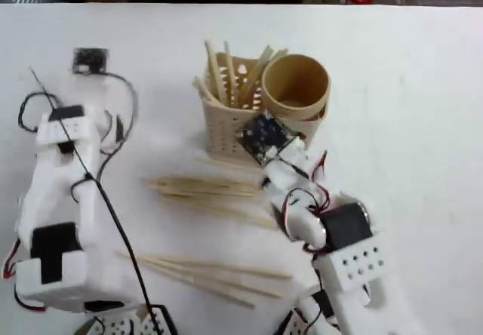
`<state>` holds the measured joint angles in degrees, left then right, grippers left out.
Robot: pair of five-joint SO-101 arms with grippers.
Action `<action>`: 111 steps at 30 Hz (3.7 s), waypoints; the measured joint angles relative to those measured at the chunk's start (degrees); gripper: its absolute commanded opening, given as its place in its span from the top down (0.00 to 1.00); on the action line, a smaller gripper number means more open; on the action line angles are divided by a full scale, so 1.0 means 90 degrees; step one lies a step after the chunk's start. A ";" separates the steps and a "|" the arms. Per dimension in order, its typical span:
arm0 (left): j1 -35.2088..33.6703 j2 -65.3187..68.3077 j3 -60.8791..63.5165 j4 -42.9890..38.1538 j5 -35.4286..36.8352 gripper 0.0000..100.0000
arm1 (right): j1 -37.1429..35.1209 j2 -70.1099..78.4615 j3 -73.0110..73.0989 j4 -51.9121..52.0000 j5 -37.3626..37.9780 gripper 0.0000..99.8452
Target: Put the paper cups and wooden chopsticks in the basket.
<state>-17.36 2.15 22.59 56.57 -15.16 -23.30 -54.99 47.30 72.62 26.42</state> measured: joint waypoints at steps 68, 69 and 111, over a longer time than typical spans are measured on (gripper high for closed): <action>0.3448 -0.4689 0.4484 -0.0645 -0.5353 0.82 | 0.3888 -0.0029 0.3321 -0.2657 -0.0088 0.94; 0.3438 -0.4689 0.4493 -0.0645 -0.5333 0.82 | 0.3888 -0.0029 0.3321 -0.2657 -0.0088 0.94; 0.4415 -0.1104 0.2930 -0.1201 -0.5333 0.88 | 0.3692 -0.0029 0.3477 -0.2676 -0.0088 0.94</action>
<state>22.37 -7.78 48.97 45.76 -63.16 9.93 -55.25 78.59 48.53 25.63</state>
